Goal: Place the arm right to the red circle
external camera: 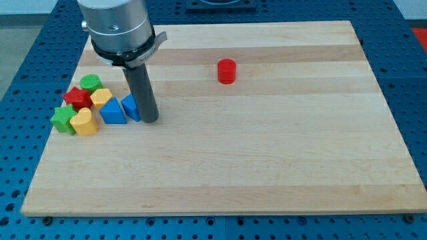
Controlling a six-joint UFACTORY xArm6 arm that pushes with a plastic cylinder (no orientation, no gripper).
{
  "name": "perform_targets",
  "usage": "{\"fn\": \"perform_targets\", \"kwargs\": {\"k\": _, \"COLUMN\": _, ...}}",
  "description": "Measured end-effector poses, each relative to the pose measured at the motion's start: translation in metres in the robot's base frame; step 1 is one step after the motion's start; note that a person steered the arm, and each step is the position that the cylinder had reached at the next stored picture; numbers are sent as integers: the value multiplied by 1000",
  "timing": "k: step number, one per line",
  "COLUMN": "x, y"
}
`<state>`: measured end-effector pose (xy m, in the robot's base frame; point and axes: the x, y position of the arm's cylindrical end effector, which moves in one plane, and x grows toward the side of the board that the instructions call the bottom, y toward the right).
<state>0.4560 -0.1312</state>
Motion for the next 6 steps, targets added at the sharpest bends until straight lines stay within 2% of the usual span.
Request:
{"fn": "perform_targets", "kwargs": {"k": 3, "x": -8, "y": 1}}
{"fn": "perform_targets", "kwargs": {"k": 4, "x": -2, "y": 82}}
{"fn": "perform_targets", "kwargs": {"k": 5, "x": -60, "y": 154}}
{"fn": "perform_targets", "kwargs": {"k": 6, "x": -110, "y": 183}}
